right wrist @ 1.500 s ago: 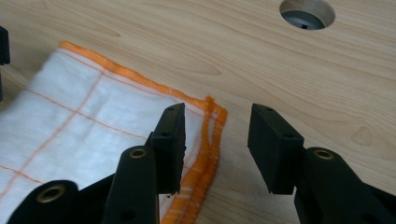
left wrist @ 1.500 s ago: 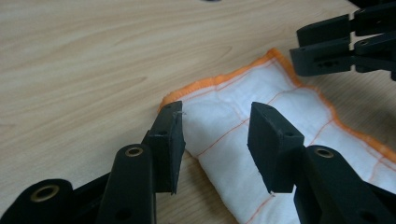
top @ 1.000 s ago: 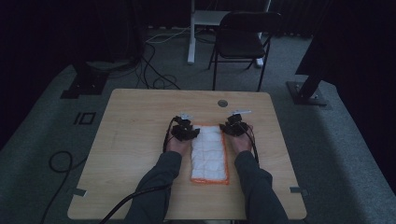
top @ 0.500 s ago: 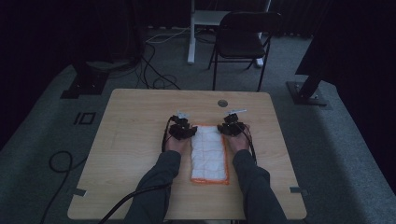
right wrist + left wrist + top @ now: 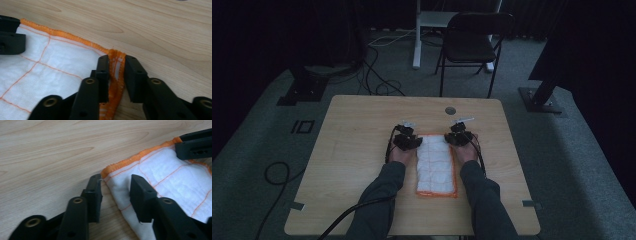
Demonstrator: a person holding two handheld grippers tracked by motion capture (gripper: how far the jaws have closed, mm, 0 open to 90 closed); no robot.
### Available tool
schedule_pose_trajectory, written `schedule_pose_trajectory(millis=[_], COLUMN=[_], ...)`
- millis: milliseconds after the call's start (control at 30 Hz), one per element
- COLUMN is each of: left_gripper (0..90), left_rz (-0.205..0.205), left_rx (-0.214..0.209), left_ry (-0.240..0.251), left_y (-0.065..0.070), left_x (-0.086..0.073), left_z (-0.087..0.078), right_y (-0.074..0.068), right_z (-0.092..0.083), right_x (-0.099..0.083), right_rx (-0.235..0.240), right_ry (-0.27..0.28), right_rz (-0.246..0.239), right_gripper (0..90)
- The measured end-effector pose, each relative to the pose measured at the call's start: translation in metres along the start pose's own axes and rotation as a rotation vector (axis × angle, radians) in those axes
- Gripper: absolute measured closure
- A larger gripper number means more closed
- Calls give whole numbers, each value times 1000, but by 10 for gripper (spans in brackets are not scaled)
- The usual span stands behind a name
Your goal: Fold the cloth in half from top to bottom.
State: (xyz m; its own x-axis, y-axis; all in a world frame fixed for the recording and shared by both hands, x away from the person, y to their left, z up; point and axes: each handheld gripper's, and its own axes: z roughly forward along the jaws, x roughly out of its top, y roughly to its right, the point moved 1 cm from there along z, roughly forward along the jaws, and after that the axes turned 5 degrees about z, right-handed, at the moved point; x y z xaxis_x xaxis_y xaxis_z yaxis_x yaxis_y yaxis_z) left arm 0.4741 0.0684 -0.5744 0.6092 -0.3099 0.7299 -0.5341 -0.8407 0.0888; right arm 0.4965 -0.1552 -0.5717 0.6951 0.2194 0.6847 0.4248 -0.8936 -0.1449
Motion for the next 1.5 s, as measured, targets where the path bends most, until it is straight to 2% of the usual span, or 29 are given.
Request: schedule_pose_trajectory(millis=[133,233,300,433,467,600,767,967,1133,1333,1500], left_gripper=[788,845,862,867,868,867,866,865,865,866,865], left_rz=[3,21,31,29,31,40,44,54,71,92,121], left_rx=[-14,-10,-6,-6,-3,2,-7,-23,-48,-63,-79], left_ry=[-21,-27,-26,-25,-8,7,53,66,100,126,147], left_y=[2,3,4,3,4,4,5,9,14,19,26], left_x=[2,3,4,4,6,10,20,21,15,9,1], left_z=[1,0,-1,-2,-4,-9,-19,-25,-38,-48,-59], right_y=[-3,-6,-7,-7,-7,-8,-7,-8,-6,-10,-13], right_z=[0,-1,-1,-3,-8,-13,-24,-31,-40,-51,-63], right_x=[-1,0,-1,0,3,6,12,12,3,-6,-17], right_rx=[8,-11,-17,-17,-12,-11,-6,3,48,65,95], right_ry=[-2,-2,6,19,33,49,85,99,132,152,180], right_rz=[-15,-45,-49,-57,-64,-75,-74,-77,-50,-80,-84], right_gripper=[848,862,865,866,866,866,866,866,865,865,865])
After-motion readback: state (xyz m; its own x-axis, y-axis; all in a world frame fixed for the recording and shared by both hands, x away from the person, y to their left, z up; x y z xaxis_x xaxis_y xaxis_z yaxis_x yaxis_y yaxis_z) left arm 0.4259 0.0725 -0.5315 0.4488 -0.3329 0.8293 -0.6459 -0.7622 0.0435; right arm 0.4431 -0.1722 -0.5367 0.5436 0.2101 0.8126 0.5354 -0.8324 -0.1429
